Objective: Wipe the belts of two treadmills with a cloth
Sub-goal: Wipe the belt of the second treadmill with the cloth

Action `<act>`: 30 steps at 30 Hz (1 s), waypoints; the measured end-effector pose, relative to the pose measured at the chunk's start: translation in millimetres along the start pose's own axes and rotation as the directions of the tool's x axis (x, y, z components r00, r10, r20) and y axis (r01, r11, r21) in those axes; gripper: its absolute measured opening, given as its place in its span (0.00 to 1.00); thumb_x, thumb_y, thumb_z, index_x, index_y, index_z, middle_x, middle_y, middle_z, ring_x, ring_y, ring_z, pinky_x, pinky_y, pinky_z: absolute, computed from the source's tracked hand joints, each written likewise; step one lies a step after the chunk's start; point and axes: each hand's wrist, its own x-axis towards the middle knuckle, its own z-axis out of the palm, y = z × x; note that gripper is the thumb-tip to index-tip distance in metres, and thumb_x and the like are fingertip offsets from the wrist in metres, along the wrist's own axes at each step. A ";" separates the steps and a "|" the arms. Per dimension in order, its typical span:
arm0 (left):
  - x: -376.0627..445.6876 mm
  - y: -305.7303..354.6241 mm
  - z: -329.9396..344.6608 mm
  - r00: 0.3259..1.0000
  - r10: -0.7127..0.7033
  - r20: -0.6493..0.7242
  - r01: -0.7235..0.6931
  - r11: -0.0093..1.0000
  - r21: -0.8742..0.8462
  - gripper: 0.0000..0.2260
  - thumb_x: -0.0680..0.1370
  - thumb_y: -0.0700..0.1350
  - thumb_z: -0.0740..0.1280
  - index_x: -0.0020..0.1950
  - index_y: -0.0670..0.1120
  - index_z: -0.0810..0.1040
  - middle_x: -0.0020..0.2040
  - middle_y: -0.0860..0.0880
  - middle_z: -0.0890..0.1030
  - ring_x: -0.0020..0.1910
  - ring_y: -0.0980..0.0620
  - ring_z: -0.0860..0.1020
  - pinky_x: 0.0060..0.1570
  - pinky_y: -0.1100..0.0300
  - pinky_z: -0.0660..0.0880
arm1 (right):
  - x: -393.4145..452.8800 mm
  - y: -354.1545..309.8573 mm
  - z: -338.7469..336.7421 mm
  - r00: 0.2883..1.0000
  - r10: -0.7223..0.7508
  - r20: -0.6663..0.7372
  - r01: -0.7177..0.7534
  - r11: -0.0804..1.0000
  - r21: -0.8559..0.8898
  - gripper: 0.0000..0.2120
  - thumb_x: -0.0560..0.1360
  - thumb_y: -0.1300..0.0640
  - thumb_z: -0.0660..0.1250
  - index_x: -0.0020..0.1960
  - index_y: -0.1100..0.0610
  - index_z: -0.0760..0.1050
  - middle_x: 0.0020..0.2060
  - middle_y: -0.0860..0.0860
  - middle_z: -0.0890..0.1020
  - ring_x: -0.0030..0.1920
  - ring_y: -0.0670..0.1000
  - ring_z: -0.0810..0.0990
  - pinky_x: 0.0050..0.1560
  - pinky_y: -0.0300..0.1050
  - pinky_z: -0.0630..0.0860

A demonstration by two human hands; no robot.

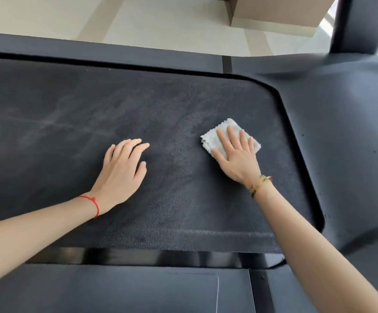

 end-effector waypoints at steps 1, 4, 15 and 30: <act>-4.4 -6.3 -3.7 1.000 -0.005 0.001 0.005 1.000 0.018 0.21 0.82 0.45 0.60 0.76 0.46 0.68 0.75 0.47 0.68 0.77 0.46 0.62 0.77 0.42 0.55 | -4.8 -14.6 4.9 0.999 -0.052 0.006 0.052 0.999 0.005 0.29 0.82 0.39 0.50 0.80 0.42 0.47 0.80 0.47 0.45 0.79 0.57 0.39 0.77 0.55 0.35; -17.3 -23.1 -12.2 0.999 -0.043 -0.002 0.043 0.997 0.062 0.21 0.82 0.46 0.61 0.76 0.46 0.68 0.75 0.47 0.68 0.77 0.45 0.62 0.77 0.42 0.56 | -35.0 -63.1 23.3 0.968 -0.249 0.044 0.250 0.968 -0.022 0.29 0.82 0.38 0.49 0.80 0.42 0.47 0.80 0.47 0.47 0.80 0.57 0.40 0.77 0.54 0.35; -54.7 -66.1 -28.1 0.993 -0.114 -0.036 0.116 0.990 0.079 0.22 0.81 0.46 0.62 0.75 0.45 0.68 0.75 0.45 0.67 0.77 0.44 0.62 0.76 0.39 0.57 | -88.2 -65.1 33.0 0.935 -0.349 0.057 0.353 0.933 -0.073 0.28 0.82 0.39 0.48 0.80 0.41 0.46 0.80 0.44 0.45 0.80 0.54 0.40 0.77 0.49 0.36; -64.8 -159.9 -60.3 0.992 -0.098 -0.082 0.103 0.992 0.067 0.25 0.81 0.51 0.63 0.76 0.45 0.67 0.76 0.44 0.66 0.77 0.42 0.61 0.76 0.38 0.55 | -69.3 -200.4 65.2 0.952 -0.302 0.045 0.305 0.950 -0.068 0.29 0.82 0.39 0.48 0.80 0.42 0.45 0.80 0.46 0.47 0.80 0.56 0.41 0.78 0.54 0.37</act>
